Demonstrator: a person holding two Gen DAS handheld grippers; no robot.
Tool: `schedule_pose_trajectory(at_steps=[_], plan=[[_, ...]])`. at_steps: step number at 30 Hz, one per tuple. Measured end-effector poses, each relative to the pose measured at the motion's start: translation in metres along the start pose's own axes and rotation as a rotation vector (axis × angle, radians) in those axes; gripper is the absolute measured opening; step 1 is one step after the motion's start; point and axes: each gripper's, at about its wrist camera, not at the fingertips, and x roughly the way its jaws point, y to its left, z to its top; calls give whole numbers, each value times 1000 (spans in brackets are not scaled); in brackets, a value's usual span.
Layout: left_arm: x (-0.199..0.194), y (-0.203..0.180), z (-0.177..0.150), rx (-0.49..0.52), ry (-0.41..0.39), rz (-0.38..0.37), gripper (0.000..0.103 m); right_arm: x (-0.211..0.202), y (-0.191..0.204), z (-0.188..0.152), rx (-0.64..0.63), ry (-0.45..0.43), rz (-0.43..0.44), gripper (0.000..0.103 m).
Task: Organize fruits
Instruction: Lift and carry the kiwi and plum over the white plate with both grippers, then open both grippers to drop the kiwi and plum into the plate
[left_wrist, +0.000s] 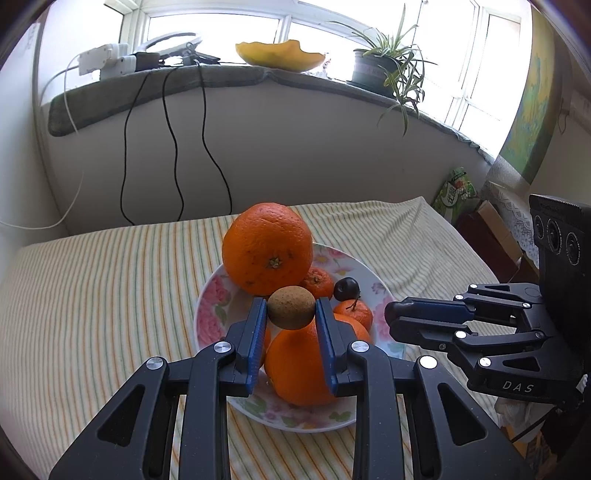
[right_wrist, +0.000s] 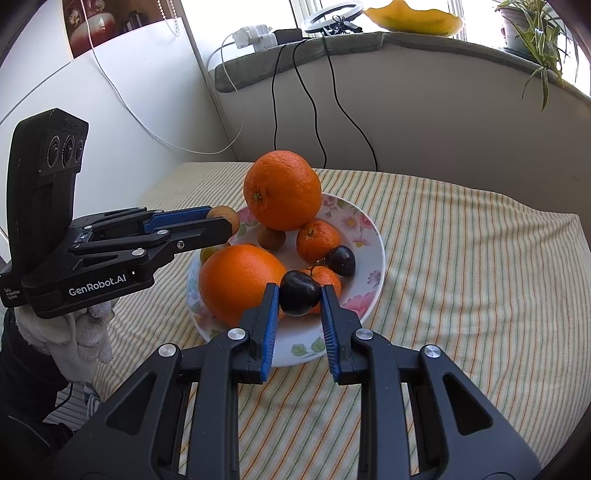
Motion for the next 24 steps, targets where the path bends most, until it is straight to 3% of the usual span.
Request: schedule_pose_trajectory(at_steps=[14,16,18,24], plan=[[-5,-1,1,-3,-17,-3,26,1,5,0,-24,-2,-3,26],[-5,-1,1,-1,-16,-2,26,0,5,0,-25,-9,-8,44],[-6,-2,1,0,-17,-1,35,-2,5,0,-27,-19,-14,54],[-8,-1,0,-5,-22,4,46,-4,6,1,-35,-19,-16,58]])
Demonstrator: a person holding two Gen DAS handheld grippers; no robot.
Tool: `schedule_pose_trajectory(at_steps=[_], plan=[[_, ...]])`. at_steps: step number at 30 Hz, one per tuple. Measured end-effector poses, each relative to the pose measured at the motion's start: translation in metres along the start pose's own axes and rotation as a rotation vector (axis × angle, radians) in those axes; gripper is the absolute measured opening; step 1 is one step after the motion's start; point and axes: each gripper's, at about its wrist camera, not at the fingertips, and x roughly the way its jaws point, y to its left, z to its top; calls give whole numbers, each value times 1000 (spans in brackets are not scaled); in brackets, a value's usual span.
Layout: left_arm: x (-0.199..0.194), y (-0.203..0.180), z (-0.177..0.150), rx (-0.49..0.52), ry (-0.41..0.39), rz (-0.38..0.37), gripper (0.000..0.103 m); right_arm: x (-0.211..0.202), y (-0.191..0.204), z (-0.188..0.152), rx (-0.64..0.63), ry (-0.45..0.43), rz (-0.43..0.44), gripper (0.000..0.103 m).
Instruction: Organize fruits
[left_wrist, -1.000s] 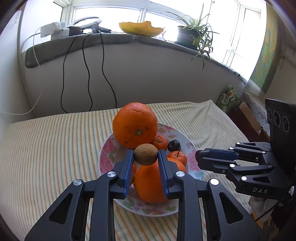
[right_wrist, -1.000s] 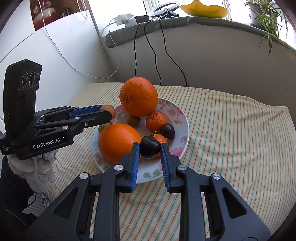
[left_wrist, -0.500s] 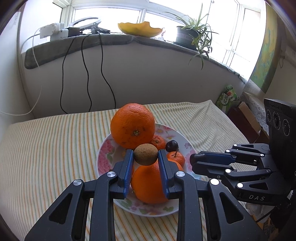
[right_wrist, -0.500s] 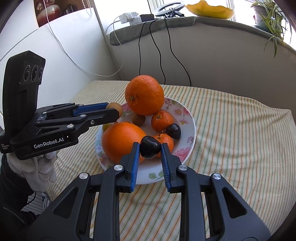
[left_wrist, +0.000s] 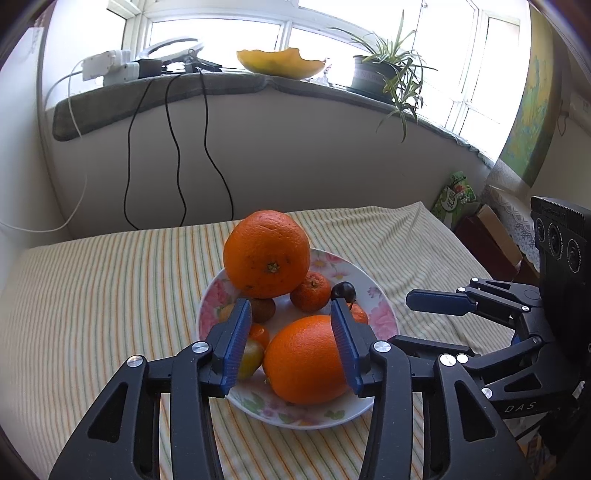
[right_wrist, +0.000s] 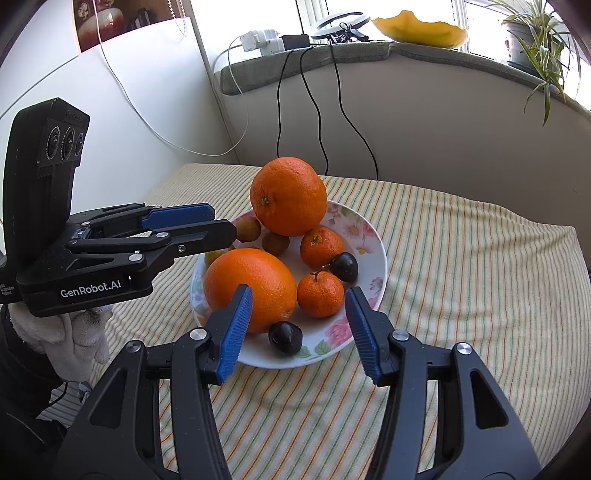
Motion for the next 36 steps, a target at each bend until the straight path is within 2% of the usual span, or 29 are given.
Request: schedule_pose_trajectory(at_steps=[4,7,9,12,15,19,36], plan=[[-1,2,0,-17,1,8,61,-3,2,0,-11,-14,-7,74],[-2,2,0,-16,3,15,63,-5,4,1,-17,-25,-21,83],[-3,2,0,-13,1,25,70,-7,4,1,-19,-31,-33,86],[-5,2,0,-12,-2,41,71,-8,2,2,-17,-35,-46,89],[-5,2,-1,-5,-2,57,81,-8,2,2,-19,-34,-54,92],[-7,0,-2,5,-2,70,81,-7,3,2,-27,-30,-72,96],[-18,1,-5,1,-17,87,81,-14,4,2,-18,-41,-90,97]])
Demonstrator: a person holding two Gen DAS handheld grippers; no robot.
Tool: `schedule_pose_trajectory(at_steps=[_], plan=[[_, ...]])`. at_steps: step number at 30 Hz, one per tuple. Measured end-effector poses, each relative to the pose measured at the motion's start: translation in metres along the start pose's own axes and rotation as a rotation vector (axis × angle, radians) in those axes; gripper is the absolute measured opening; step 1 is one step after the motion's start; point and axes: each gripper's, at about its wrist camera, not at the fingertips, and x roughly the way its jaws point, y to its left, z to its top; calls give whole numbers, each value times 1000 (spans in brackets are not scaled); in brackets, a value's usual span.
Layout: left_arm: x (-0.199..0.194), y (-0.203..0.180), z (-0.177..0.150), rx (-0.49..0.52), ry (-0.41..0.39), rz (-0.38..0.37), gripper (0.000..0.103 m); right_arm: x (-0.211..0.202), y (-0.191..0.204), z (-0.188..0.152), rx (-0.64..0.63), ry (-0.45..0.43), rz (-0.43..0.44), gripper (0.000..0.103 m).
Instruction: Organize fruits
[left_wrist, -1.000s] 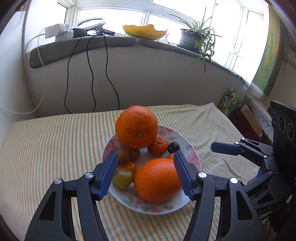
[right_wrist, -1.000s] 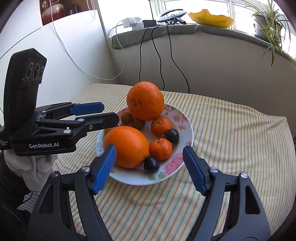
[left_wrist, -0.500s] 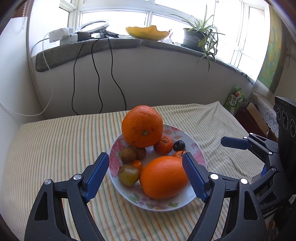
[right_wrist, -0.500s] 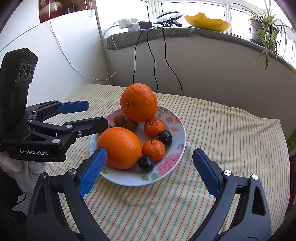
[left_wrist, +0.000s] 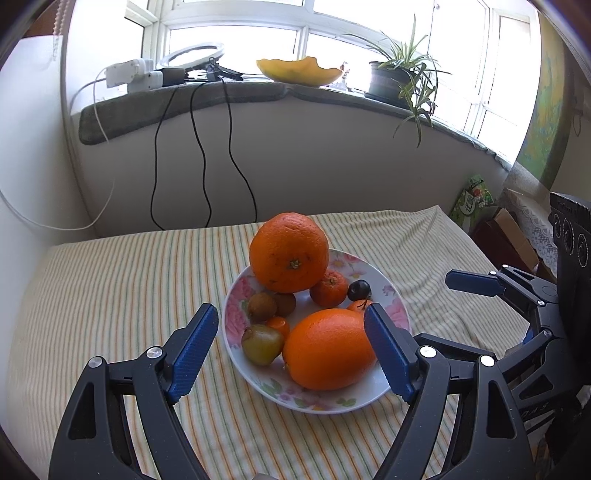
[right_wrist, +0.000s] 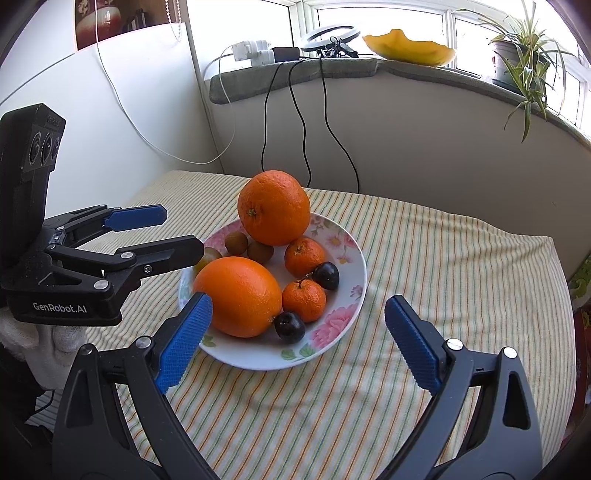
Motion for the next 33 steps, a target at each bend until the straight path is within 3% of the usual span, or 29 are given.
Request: schedule_pose_trajectory(at_steps=[18,33], plan=[[-32,9,-12,-45,-57,57,81,-20,9,0,60,-47,-151,99],[-51,12,-32,-75,-53,69,81,-57,28,-1,60,-141,-199,103]])
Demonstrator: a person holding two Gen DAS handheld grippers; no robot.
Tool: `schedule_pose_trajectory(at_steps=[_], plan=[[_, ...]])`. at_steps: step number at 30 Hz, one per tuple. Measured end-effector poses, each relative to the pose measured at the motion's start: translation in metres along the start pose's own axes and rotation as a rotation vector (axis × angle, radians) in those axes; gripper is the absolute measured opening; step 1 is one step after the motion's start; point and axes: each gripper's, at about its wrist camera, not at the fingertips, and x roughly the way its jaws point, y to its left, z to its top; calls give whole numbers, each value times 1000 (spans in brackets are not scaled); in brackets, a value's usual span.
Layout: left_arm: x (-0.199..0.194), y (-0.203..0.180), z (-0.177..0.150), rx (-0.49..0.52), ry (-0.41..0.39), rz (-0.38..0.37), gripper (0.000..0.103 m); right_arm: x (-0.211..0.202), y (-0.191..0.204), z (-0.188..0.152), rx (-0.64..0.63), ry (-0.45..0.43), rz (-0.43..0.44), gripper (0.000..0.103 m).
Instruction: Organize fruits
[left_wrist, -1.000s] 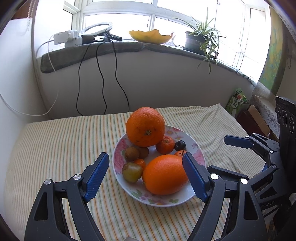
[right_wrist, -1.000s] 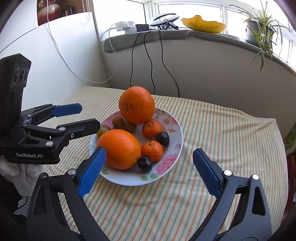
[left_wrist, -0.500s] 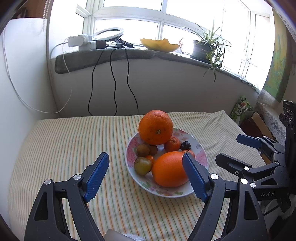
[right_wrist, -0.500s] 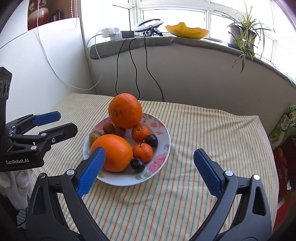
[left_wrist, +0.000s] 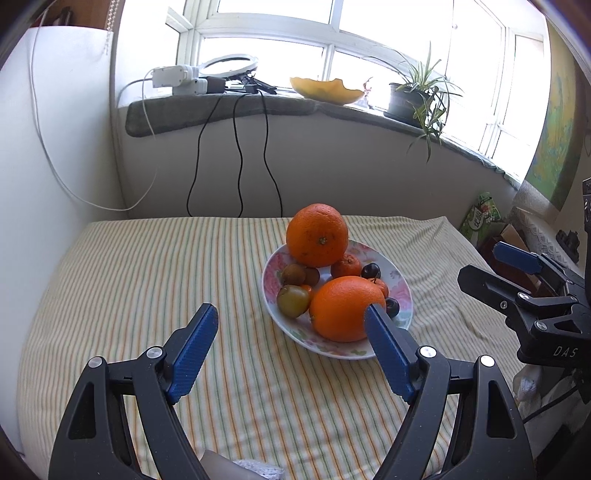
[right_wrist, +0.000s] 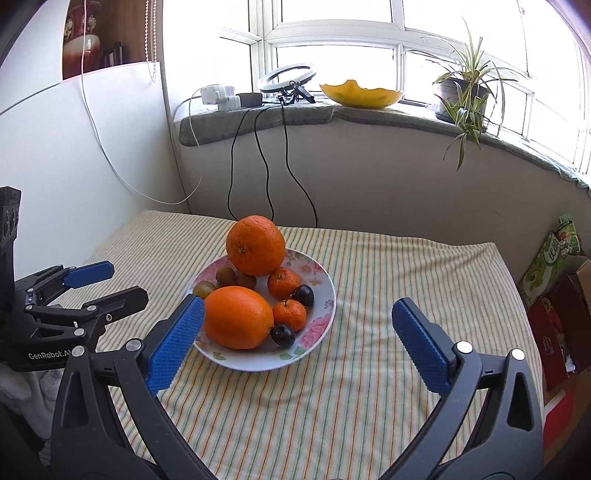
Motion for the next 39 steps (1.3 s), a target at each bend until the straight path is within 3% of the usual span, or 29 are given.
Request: schedule_pose_trajectory(at_steps=[39], plan=[[-12,-6,-3,15,-18,-6,81,-5,11,-3,-19,1,17,103]])
